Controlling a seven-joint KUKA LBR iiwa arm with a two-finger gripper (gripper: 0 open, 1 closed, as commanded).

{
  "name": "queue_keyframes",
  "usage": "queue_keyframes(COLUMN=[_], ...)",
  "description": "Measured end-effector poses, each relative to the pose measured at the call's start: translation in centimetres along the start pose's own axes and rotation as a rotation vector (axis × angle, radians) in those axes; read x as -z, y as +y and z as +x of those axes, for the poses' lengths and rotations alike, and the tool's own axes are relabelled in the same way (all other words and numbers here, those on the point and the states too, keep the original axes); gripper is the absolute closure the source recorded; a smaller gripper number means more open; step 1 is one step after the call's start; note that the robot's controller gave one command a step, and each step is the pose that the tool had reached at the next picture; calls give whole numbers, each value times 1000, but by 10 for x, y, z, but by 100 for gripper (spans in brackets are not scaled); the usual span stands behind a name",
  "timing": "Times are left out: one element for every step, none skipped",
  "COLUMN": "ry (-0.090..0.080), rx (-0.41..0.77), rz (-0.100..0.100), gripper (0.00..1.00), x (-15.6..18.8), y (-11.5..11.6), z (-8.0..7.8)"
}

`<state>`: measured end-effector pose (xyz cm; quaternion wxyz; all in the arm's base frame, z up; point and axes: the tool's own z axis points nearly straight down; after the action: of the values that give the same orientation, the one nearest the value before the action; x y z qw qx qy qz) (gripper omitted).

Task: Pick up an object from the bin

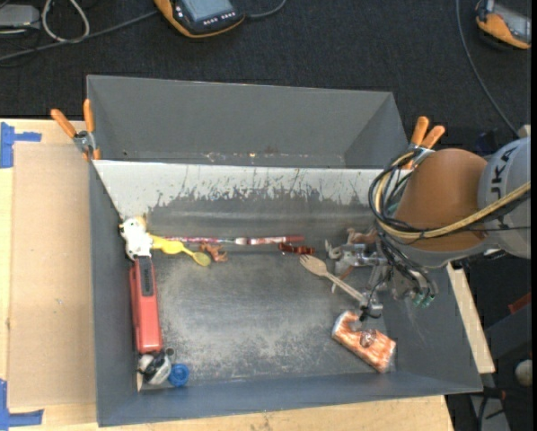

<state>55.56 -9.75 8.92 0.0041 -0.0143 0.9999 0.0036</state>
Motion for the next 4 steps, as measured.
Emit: queue_keyframes(ry=[-11,-9,-10,-10], rx=[46,53,230,230], rz=[1,-1,0,0], gripper=[0,0,100,100], x=[-17,-18,-18,-18], y=[3,0,37,37], z=[36,38,81,81])
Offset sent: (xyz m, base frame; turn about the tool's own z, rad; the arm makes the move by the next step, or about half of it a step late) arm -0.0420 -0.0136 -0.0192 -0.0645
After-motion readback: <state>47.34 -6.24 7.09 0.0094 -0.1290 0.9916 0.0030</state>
